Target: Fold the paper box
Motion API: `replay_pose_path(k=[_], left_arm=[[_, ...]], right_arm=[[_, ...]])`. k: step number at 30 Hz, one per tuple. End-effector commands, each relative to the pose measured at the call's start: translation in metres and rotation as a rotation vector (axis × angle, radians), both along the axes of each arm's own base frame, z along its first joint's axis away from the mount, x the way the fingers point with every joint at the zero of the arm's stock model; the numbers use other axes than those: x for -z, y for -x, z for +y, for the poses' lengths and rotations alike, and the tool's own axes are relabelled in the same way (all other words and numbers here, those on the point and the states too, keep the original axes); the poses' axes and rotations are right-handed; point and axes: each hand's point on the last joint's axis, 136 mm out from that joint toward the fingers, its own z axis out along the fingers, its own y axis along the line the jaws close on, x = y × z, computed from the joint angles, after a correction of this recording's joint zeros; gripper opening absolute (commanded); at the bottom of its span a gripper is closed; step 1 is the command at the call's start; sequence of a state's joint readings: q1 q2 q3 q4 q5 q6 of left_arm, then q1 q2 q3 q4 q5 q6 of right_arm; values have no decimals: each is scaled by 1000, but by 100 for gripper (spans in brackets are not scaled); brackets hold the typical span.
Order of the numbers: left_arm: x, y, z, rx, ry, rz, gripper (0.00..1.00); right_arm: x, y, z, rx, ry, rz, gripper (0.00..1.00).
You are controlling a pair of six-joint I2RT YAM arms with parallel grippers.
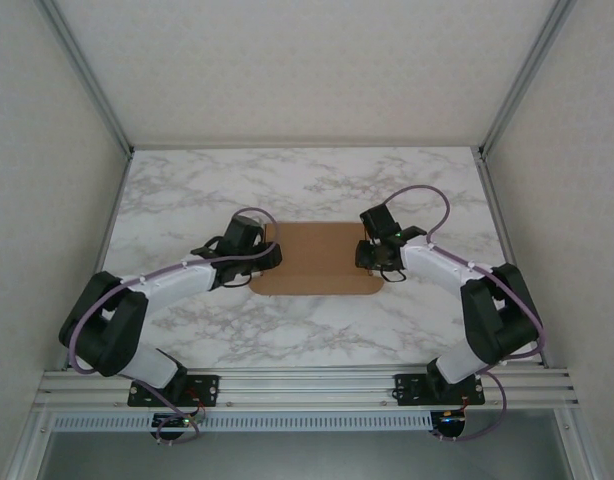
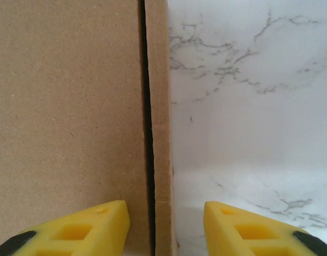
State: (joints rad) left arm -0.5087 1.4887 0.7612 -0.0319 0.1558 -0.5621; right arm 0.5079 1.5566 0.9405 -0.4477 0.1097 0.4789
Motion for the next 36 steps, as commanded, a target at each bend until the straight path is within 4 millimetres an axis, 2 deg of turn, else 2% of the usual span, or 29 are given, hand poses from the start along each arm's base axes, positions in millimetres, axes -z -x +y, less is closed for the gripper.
replay_pose_path(k=[1,8,11,14,19,23,32,36], left_arm=[[27,18,18,-44,-46,77,48],[-4,17,14,12,-43,29,50],[-5,15,25,10,-86,40,52],[4,13,39,-18,-121,69,63],[15,9,28,10,-82,112,73],[30,6,27,4,-93,144,72],[68,17,21,-2,-58,229,68],[68,16,18,-17,-29,230,67]], right_arm=[[33,14,-5,-5,41,96,42],[40,22,-8,-6,55,115,41],[38,24,-8,-8,50,112,41],[37,25,-7,-11,42,109,41],[36,27,-7,-15,33,101,41],[34,27,-5,-18,20,98,41],[33,27,-3,-23,4,92,41],[35,28,-2,-22,0,94,41]])
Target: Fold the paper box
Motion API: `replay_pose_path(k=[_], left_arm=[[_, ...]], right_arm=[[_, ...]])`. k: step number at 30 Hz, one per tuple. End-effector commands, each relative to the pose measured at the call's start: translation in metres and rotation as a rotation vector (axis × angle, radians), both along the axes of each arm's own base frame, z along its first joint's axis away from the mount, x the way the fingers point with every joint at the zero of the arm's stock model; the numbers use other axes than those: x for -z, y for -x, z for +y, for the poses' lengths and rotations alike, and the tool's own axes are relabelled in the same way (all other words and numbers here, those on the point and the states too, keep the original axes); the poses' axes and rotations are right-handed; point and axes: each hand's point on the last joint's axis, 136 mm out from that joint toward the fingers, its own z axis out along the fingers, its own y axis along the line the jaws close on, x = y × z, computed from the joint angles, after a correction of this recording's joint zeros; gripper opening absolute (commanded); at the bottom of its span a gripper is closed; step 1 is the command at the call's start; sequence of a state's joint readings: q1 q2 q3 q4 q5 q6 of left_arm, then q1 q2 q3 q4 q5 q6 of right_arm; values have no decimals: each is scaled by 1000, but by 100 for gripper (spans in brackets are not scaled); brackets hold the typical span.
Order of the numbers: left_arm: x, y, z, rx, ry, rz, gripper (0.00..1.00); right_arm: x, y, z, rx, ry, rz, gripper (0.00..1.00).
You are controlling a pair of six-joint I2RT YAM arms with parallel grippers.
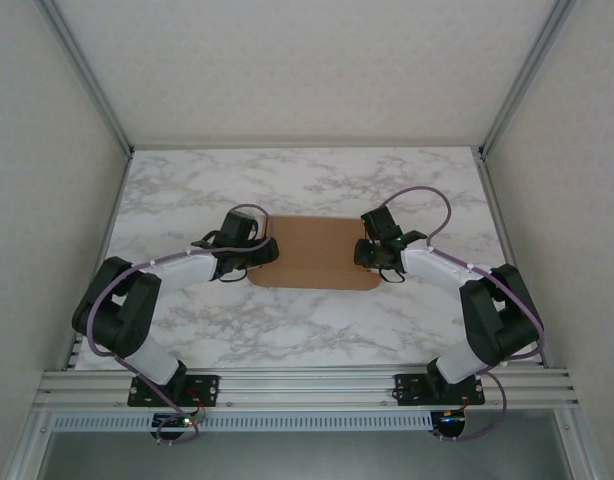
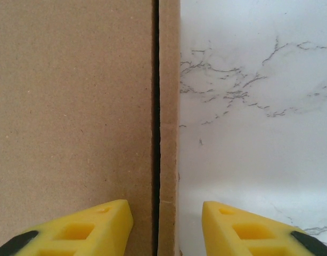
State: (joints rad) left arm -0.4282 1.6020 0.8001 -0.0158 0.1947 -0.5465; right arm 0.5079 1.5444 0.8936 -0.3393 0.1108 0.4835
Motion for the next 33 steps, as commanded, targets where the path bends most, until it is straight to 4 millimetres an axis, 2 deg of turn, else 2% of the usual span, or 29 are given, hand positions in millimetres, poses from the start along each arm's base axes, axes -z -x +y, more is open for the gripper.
replay_pose_path(k=[1,13,22,29,33], left_arm=[[44,36,0,22,-16,171,67],[49,38,0,23,-26,183,66],[49,36,4,8,-40,165,58],[41,40,-3,31,12,151,50],[23,44,-8,30,63,123,48]], right_arm=[[34,36,-6,-29,32,155,41],[32,39,3,-38,-24,161,40],[25,40,2,-43,-29,143,39],[30,44,1,-38,-43,145,38],[29,45,0,-39,-43,143,37]])
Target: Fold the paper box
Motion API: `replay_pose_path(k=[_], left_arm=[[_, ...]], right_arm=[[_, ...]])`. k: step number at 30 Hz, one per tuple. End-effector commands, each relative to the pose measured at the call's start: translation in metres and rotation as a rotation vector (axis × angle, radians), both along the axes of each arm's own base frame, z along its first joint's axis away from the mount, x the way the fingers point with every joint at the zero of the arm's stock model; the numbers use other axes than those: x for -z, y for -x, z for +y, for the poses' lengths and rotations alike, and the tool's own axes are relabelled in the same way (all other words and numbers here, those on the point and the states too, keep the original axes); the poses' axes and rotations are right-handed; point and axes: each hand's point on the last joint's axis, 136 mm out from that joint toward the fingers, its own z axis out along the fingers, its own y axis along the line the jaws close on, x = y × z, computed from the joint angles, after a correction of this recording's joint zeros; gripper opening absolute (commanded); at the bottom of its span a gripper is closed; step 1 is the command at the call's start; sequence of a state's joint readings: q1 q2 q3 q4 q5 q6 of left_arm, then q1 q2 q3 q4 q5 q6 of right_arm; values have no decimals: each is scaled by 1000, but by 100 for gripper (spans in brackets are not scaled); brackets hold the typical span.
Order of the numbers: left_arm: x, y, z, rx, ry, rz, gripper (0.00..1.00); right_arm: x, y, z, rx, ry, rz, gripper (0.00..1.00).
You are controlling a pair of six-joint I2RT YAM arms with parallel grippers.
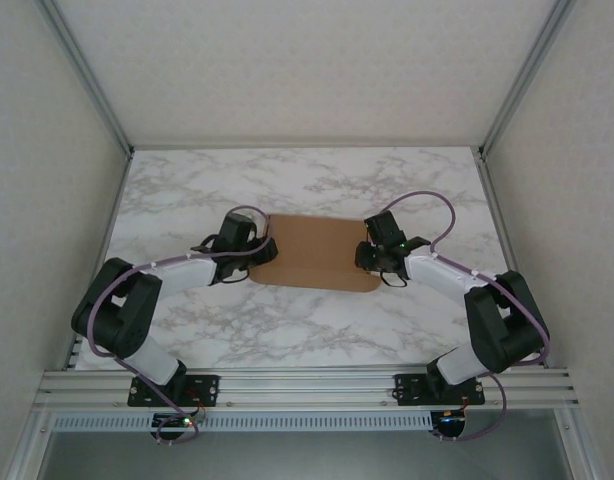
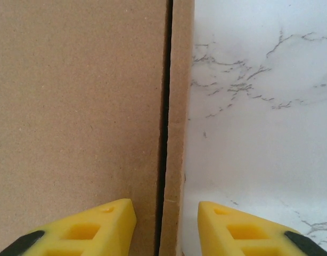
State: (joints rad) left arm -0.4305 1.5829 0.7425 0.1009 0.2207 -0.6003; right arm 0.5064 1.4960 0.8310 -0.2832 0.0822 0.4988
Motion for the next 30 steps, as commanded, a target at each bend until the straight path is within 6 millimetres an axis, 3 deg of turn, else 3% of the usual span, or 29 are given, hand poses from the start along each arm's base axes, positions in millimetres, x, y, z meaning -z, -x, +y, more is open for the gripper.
replay_pose_path(k=[1,5,7,11,19,24,28,30], left_arm=[[22,44,1,55,-29,152,50],[3,34,16,33,-121,92,62],[1,30,19,40,-138,91,64],[13,26,16,58,-122,115,62],[27,20,11,39,-83,124,51],[34,24,11,35,-64,121,37],[39,27,12,31,-58,118,28],[41,28,13,38,-61,124,27]], right_arm=[[29,38,-1,-41,8,163,38],[31,38,-1,-43,9,166,37],[32,38,0,-43,7,169,37],[32,38,1,-43,0,171,37],[26,41,6,-69,-35,154,38],[1,37,17,-90,-116,101,41],[-30,26,23,-97,-156,38,45],[-44,20,26,-94,-231,15,53]])
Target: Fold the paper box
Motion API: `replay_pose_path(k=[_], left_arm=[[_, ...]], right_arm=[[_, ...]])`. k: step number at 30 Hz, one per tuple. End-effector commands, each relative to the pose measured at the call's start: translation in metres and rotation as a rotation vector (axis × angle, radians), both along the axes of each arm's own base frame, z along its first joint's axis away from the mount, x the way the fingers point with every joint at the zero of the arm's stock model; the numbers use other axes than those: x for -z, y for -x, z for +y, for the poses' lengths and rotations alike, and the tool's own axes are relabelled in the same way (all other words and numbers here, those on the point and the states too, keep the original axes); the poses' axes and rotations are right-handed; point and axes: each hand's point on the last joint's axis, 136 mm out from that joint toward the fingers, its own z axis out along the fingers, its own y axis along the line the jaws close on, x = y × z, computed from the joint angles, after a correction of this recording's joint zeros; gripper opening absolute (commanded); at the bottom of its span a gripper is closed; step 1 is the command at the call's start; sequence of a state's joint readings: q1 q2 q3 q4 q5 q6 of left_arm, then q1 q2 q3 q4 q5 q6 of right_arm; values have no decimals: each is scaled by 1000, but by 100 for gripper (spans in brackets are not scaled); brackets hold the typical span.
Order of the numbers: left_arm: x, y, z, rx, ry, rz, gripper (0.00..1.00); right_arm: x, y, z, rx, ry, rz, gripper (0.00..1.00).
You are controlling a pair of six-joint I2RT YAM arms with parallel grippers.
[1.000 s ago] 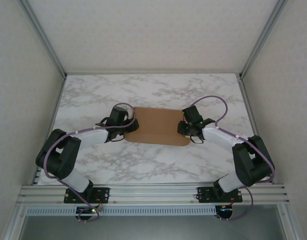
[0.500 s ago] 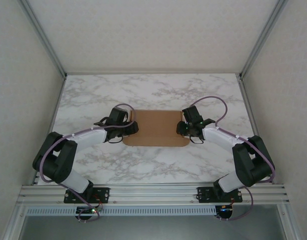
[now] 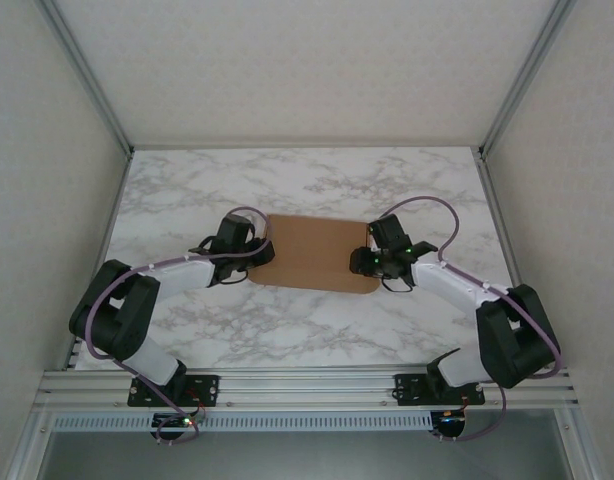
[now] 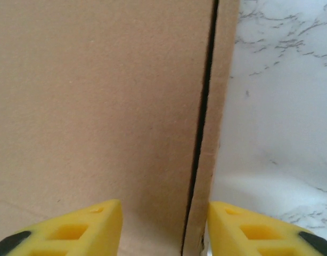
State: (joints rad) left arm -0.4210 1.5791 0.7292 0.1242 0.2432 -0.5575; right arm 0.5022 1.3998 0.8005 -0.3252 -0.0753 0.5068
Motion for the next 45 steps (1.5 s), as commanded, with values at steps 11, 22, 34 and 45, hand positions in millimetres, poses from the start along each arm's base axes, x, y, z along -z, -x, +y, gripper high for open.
replay_pose_path(k=[11,22,34,45], left_arm=[[35,30,20,23,6,150,19],[39,31,14,92,130,259,18],[48,34,34,50,171,305,16],[51,32,36,52,161,307,16]], right_arm=[[-31,-53,-30,226,-360,-39,77],[-7,-76,-21,188,-588,8,77],[11,-58,-27,180,-529,38,80],[19,-57,6,116,-758,181,79]])
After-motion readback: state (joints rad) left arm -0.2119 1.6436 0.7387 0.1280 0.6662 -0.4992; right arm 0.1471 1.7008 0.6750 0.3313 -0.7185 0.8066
